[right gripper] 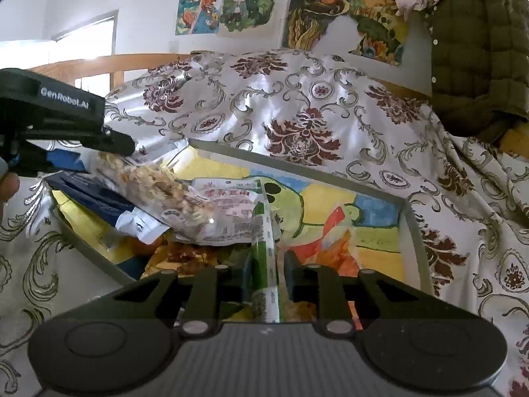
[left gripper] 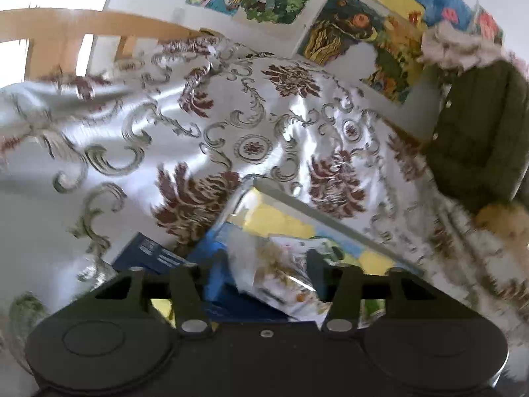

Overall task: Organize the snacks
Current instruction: 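Carry the green tube over the tray with the right tool while the left tool carries the rice bar in, then open both tools to drop the tube and rice bar into the tray, then lift both tools up and away from the tray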

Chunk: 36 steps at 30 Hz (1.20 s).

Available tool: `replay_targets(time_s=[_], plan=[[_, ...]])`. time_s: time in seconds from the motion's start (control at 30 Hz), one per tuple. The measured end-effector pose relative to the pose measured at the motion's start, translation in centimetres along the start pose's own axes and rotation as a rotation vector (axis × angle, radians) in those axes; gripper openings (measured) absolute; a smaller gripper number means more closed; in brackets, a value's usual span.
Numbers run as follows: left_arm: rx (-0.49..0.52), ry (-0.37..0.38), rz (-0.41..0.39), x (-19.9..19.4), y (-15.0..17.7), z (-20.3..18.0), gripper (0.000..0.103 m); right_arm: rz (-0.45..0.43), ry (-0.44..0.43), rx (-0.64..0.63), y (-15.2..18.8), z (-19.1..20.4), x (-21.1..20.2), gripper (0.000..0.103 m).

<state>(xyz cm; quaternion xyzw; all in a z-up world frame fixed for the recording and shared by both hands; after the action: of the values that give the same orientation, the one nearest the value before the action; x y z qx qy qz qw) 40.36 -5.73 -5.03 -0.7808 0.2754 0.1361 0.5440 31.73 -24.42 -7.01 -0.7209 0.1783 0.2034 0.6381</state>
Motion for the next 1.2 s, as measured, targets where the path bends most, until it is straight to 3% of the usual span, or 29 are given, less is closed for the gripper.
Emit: replay_targets(time_s=[0.1, 0.33, 0.47, 0.63, 0.87, 1.2], plan=[[0.04, -0.016, -0.025, -0.7, 0.0, -0.5, 0.071, -0.007, 0.001, 0.007, -0.1, -0.1, -0.2, 0.03], [0.069, -0.022, -0.039, -2.0, 0.1, -1.1, 0.075, -0.034, -0.002, 0.037, -0.7, -0.5, -1.3, 0.041], [0.068, -0.025, -0.066, -3.3, 0.0, -1.2, 0.088, -0.067, -0.006, 0.068, -1.4, -0.9, -2.8, 0.049], [0.096, -0.036, -0.109, -5.8, -0.1, -1.5, 0.095, -0.127, -0.017, 0.134, -2.5, -1.9, -5.2, 0.058], [0.177, -0.033, -0.176, -9.4, 0.0, -3.0, 0.102, -0.225, -0.035, 0.212, -4.1, -3.3, -9.5, 0.078], [0.241, -0.036, -0.234, -14.0, 1.7, -4.5, 0.102, -0.321, -0.003, 0.28, -4.5, -5.3, -14.1, 0.101]])
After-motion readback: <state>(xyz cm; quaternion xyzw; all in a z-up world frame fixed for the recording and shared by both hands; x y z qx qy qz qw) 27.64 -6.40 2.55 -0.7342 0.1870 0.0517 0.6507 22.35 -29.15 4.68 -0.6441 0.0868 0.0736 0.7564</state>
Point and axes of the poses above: each gripper's, at about its wrist camera, not at the fingertips, and x roughly the way its jaws point, z to its left, y to its underside, the point moved 4 cm from there along x, roughly the way its jaws point, and after that the axes turned 2 degrees about z, right-handed, at the moved point
